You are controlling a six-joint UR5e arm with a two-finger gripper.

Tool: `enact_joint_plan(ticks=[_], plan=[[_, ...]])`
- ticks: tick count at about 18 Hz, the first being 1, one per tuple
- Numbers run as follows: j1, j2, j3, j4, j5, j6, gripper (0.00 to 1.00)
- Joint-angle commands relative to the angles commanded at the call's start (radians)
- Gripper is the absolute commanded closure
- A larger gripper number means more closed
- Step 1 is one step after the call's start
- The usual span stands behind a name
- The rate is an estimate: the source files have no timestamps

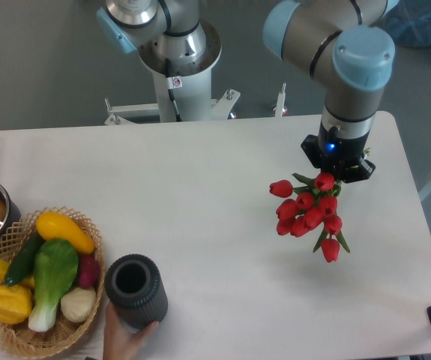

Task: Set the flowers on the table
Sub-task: 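Lower the held red tulip bunch toward the table beside the black container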

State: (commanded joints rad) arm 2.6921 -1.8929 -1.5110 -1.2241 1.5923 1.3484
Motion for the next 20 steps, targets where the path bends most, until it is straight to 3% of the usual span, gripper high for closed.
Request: enact_joint_plan(ticks=[7, 10, 13, 15, 17, 18, 19, 20], plan=[[-0.034, -0.028, -0.002, 0.005, -0.018, -0.012, 1.00], [-0.076, -0.049, -0.015, 0.060, -0.023, -0.031, 1.00], [-0.112, -0.066, -0.021, 0.078, -0.026, -0.100, 1.00], [-0.130, -0.068, -0.032, 0.078, -0.054, -0.112, 0.88], [-0.140, -0.063, -0.083, 0.086, -0.061, -0.110, 0.78], [-0.140, -0.060, -0.100, 0.089, -0.061, -0.104, 0.68], [-0.144, -0.057, -0.110, 0.092, -0.064, -0.103, 0.54], [-0.156, -0.055, -0.112, 0.098, -0.074, -0.103, 0.25]])
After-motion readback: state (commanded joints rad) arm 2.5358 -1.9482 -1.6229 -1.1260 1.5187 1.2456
